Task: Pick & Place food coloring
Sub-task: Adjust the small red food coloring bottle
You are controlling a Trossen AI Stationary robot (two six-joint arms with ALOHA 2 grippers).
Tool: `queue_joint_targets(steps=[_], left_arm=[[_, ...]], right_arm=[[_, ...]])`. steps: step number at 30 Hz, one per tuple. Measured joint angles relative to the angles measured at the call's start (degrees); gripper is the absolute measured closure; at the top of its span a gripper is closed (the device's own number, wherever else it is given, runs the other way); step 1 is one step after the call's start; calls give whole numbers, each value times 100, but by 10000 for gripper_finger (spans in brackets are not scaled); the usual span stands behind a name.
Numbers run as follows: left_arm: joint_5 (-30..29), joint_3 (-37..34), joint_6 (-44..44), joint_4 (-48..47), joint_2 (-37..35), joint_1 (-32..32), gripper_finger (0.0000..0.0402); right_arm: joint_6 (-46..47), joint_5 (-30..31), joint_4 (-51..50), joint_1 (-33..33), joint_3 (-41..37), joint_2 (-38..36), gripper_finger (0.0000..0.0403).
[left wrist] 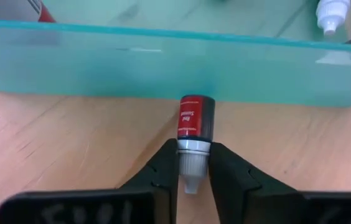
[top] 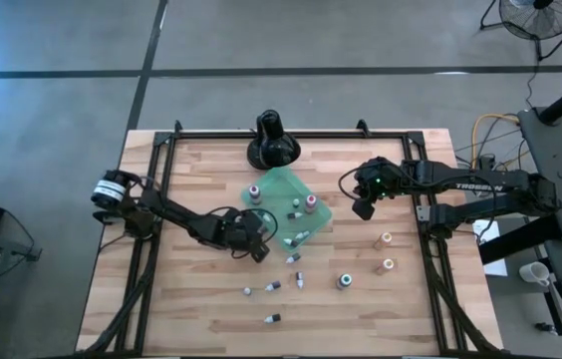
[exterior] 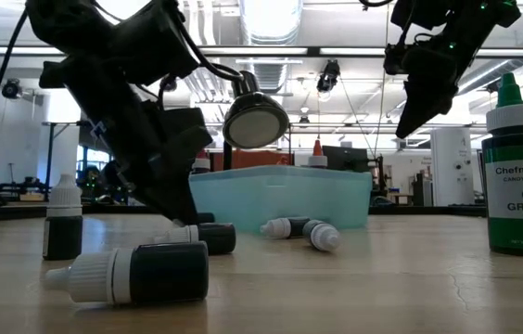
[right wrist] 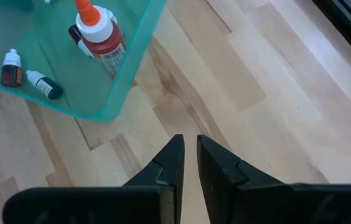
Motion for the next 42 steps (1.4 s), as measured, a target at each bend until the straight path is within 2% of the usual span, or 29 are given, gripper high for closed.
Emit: queue_joint_targets(steps=[3, 6, 10, 13, 17, 21, 25, 31, 42], left_arm=[[251, 36, -20, -44, -65, 52, 364], [803, 243, -226, -471, -164, 96, 363], [1557, 767, -269, -2147, -411, 56, 363], [2148, 1279, -226, -3791, -545, 66, 364], [3215, 1930, 331, -5738, -561, 57, 363], [4073, 2163, 617, -6583, -561, 58, 364], [4807, 2000, 493, -6767, -562, 59, 364], [5828, 1338, -183, -6767, -425, 55, 364], [6416, 372, -533, -6498, -403, 38, 361]], right_arm=[[0, 0, 2, 0, 0, 0, 364], [0, 0, 2, -1, 0, 0, 365], [0, 0, 5, -3, 0, 0, 364], [-4, 2, 9, -4, 0, 0, 365], [-31, 26, 11, -2, 0, 0, 365], [-74, 48, 13, -2, 0, 0, 364], [-131, 50, 13, 0, 0, 0, 365], [-133, 50, 9, 0, 0, 0, 365], [-133, 48, -7, 0, 0, 0, 365]])
